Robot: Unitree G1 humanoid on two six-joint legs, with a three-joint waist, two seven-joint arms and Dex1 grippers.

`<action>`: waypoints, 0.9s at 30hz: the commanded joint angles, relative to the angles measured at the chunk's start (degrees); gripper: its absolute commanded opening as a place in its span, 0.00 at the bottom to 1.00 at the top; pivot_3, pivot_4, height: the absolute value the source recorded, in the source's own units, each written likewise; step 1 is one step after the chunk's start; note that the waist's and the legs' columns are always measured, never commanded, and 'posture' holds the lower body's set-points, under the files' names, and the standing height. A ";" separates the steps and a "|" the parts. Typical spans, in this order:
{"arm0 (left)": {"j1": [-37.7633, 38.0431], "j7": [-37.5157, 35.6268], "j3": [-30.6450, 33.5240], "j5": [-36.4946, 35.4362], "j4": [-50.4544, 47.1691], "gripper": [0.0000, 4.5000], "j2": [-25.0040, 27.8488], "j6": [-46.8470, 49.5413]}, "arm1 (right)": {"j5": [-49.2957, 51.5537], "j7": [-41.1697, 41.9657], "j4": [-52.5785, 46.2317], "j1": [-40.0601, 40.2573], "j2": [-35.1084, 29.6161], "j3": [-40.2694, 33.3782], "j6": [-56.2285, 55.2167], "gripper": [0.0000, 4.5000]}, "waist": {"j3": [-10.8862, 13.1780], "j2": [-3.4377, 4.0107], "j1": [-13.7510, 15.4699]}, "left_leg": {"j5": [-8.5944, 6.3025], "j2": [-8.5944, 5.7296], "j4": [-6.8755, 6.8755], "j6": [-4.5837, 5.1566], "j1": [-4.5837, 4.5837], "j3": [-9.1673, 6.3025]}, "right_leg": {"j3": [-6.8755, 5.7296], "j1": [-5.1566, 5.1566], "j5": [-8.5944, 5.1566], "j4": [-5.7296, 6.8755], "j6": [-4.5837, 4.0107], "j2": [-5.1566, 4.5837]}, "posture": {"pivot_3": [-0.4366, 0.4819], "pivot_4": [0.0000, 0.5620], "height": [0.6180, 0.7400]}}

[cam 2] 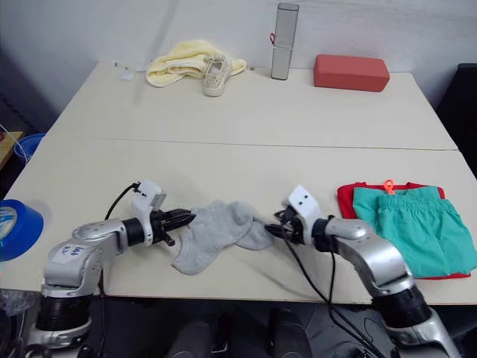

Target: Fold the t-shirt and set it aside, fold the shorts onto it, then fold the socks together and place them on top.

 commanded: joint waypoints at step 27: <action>-19.92 -25.70 -18.57 5.56 32.75 0.03 7.23 -26.16 | 2.46 -10.99 -9.33 1.56 6.80 5.05 13.32 0.56 | -0.05 -0.06 -0.53 | 0.13 0.06 -0.33 -0.13 0.10 0.06 | 0.03 -0.16 -0.10 0.08 -0.19 0.06 | 0.48 0.27 1.00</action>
